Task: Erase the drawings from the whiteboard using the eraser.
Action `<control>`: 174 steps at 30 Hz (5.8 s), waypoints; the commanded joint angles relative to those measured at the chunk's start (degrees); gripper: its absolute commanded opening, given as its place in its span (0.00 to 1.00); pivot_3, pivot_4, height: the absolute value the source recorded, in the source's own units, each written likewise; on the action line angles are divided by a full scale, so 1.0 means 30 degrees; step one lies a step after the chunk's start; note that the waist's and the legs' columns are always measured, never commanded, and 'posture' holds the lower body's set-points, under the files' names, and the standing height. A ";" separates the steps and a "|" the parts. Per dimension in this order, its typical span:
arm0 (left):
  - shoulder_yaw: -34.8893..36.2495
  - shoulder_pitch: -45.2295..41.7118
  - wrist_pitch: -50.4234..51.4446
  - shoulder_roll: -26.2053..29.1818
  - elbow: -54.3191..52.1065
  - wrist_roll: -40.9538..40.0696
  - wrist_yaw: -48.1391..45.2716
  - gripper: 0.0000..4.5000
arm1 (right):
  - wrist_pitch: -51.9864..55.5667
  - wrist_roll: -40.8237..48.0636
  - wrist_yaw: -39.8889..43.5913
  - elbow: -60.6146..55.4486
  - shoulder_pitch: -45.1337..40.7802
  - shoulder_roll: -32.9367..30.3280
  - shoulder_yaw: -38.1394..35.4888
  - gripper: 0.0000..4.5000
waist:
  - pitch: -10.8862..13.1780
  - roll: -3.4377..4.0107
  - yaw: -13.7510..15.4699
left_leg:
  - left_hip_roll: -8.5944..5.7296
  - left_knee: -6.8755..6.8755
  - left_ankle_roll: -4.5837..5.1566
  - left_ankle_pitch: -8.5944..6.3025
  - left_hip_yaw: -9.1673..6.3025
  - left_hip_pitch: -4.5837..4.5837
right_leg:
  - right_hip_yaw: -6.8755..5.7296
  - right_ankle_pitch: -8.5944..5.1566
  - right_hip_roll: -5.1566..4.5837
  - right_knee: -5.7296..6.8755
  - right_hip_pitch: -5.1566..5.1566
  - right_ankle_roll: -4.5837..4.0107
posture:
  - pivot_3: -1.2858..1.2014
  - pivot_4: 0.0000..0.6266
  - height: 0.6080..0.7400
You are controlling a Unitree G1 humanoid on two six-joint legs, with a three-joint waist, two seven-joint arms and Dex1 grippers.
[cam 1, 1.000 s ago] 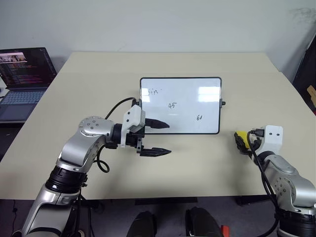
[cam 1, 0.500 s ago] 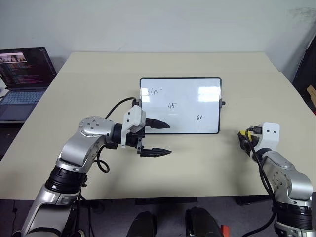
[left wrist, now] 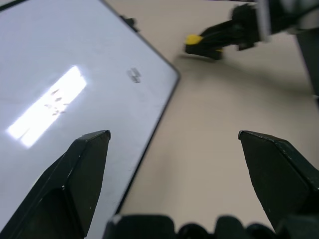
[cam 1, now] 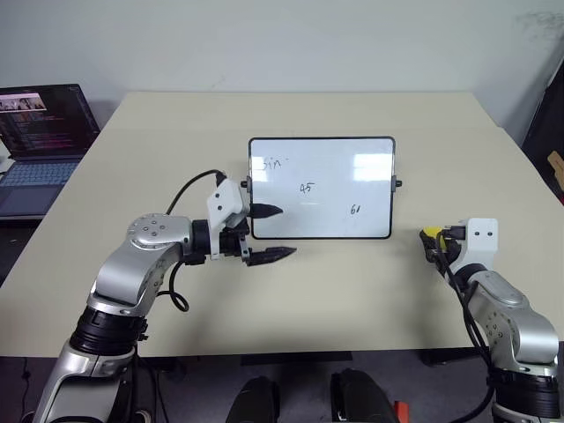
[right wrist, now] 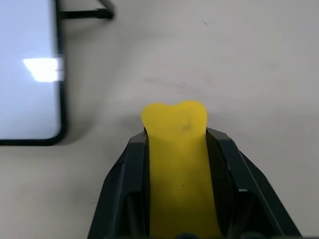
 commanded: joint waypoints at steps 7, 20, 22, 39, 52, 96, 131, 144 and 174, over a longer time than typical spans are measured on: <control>0.1748 -0.2243 0.0277 -0.0009 0.3031 0.2091 0.4118 1.00 | -0.3925 -0.4475 0.2135 0.0701 -0.6054 -0.0059 0.7221 0.27 | 0.0002 -0.0007 -0.0068 | 0.0000 0.0004 -0.0009 0.0006 0.0009 0.0043 | 0.0002 -0.0001 0.0012 0.0065 -0.0009 -0.0005 | 0.52 0.24 1.00; 0.1222 -0.3137 -0.1050 -0.0089 0.6179 0.3991 0.4612 1.00 | -0.8252 -0.7997 0.3769 1.2432 -1.6399 0.4598 1.0913 0.27 | -0.0008 -0.0032 -0.0071 | -0.0069 0.0047 -0.0165 0.0095 0.0019 -0.0220 | -0.0001 0.0004 -0.0117 0.0193 -0.0322 -0.0014 | 0.52 0.24 1.00; 0.1137 -0.3370 -0.1164 -0.0239 0.6154 0.3891 0.4394 1.00 | -0.9130 -0.8331 0.3753 1.4323 -1.7356 0.5113 1.0980 0.27 | -0.0009 -0.0033 -0.0076 | -0.0071 0.0046 -0.0165 0.0095 0.0021 -0.0219 | 0.0001 0.0004 -0.0121 0.0201 -0.0324 -0.0014 | 0.52 0.24 1.00; 0.1150 -0.3453 -0.0448 -0.0375 0.5074 0.3053 0.2072 1.00 | -1.4398 -0.9795 0.2229 2.6063 -2.2691 0.7430 0.9839 0.27 | -0.0009 -0.0031 -0.0636 | -0.0066 0.0037 -0.0177 0.0102 0.0028 -0.0215 | 0.0018 0.0005 -0.0130 0.0241 -0.0351 -0.0016 | 0.52 0.24 1.00; 0.1283 -0.3238 -0.0137 -0.0416 0.4671 0.3041 0.2093 1.00 | -1.4662 -1.1422 0.2984 2.6747 -2.1639 0.8653 1.0868 0.26 | -0.0010 -0.0030 -0.0954 | -0.0067 0.0046 -0.0193 0.0111 0.0025 -0.0202 | 0.0029 0.0007 -0.0130 0.0281 -0.0352 -0.0018 | 0.52 0.24 1.00; 0.1090 -0.2885 -0.0065 -0.0947 0.4295 0.3072 0.2289 1.00 | -1.3650 -1.2457 0.5650 2.6574 -2.0553 0.6636 1.1038 0.26 | -0.0023 -0.0035 -0.0555 | -0.0089 0.0269 -0.0171 0.0106 -0.0029 -0.0130 | 0.0022 0.0021 -0.0118 0.0571 -0.0296 -0.0043 | 0.52 0.24 1.00; 0.1140 -0.2416 0.0129 -0.0976 0.3719 0.2969 0.2294 1.00 | -1.2291 -0.9678 0.5413 2.3891 -2.1474 0.6196 0.7738 0.26 | -0.0011 -0.0032 -0.0558 | -0.0070 0.0254 -0.0177 0.0123 -0.0053 -0.0168 | 0.0009 0.0043 -0.0113 0.0535 -0.0333 -0.0080 | 0.52 0.24 1.00; 0.1119 -0.2195 0.0204 -0.0992 0.3488 0.3019 0.2323 1.00 | -1.3170 -1.0801 0.3622 2.5996 -2.1680 0.6527 0.8414 0.26 | -0.0008 -0.0033 -0.0540 | -0.0069 0.0245 -0.0176 0.0122 -0.0049 -0.0172 | 0.0010 0.0042 -0.0114 0.0511 -0.0330 -0.0080 | 0.52 0.24 1.00; 0.1047 -0.1961 0.0339 -0.1070 0.3215 0.3116 0.2396 1.00 | -1.5147 -1.1864 0.0831 2.8329 -2.3272 0.8096 0.9065 0.26 | 0.0005 -0.0029 -0.0578 | -0.0060 0.0186 -0.0182 0.0124 -0.0035 -0.0176 | 0.0018 0.0041 -0.0111 0.0465 -0.0350 -0.0082 | 0.52 0.24 1.00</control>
